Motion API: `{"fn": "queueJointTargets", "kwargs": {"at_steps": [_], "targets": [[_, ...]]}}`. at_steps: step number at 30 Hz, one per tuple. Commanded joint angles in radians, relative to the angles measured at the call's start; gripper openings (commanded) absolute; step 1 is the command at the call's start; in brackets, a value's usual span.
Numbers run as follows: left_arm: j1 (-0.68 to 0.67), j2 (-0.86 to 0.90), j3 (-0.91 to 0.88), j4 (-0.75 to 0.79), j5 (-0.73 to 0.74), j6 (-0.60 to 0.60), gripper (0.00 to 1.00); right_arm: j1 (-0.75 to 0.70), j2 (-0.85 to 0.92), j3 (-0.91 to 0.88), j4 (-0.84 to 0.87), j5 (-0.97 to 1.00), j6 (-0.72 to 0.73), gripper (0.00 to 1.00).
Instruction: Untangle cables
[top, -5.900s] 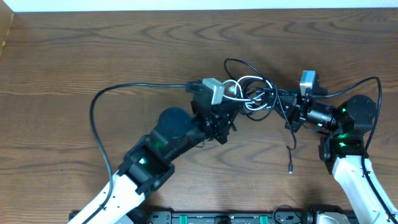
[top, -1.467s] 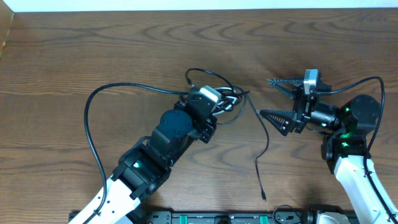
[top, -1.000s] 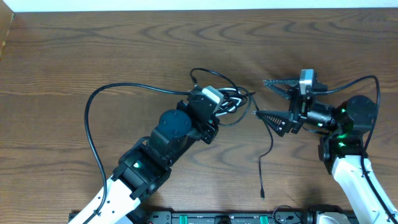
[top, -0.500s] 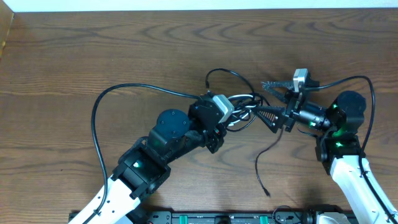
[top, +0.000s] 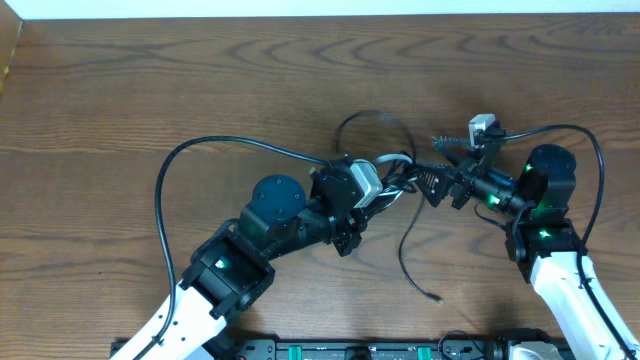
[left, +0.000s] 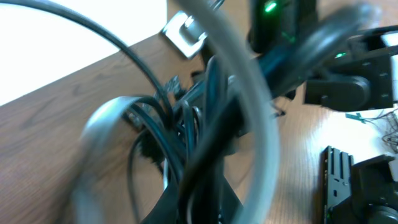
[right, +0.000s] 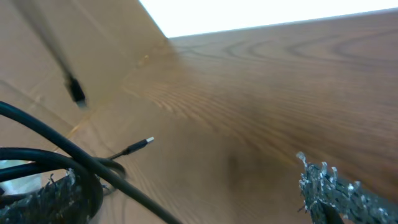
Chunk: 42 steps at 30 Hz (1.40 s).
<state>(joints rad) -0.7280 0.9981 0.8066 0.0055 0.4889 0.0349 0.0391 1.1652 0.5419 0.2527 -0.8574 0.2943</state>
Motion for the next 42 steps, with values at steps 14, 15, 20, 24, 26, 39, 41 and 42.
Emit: {"fn": "queueJointTargets", "kwargs": {"at_steps": [14, 15, 20, 24, 26, 39, 41, 42], "targets": [[-0.008, -0.174, 0.016, 0.023, 0.106, 0.014, 0.08, -0.043, 0.015, 0.005, -0.098, 0.344, -0.030, 0.99], [-0.008, -0.180, 0.016, 0.023, 0.105, 0.014, 0.08, -0.049, 0.015, 0.005, -0.103, 0.344, -0.030, 0.99], [-0.008, -0.225, 0.016, 0.023, 0.090, 0.018, 0.07, -0.080, 0.015, 0.005, -0.154, 0.397, -0.030, 0.99], [-0.008, -0.263, 0.016, 0.022, 0.025, 0.018, 0.08, -0.105, 0.015, 0.005, -0.187, 0.422, -0.029, 0.99], [-0.008, -0.277, 0.016, 0.022, -0.004, 0.018, 0.08, -0.115, 0.015, 0.005, -0.190, 0.422, -0.020, 0.99], [-0.008, -0.274, 0.016, -0.031, -0.145, 0.017, 0.07, -0.117, 0.015, 0.005, 0.137, -0.217, -0.045, 0.99], [-0.008, -0.271, 0.016, -0.031, -0.191, 0.016, 0.08, -0.116, 0.015, 0.005, 0.222, -0.343, -0.045, 0.99], [-0.008, -0.268, 0.016, -0.031, -0.214, 0.016, 0.08, -0.114, 0.015, 0.005, 0.264, -0.399, -0.045, 0.99]]}}
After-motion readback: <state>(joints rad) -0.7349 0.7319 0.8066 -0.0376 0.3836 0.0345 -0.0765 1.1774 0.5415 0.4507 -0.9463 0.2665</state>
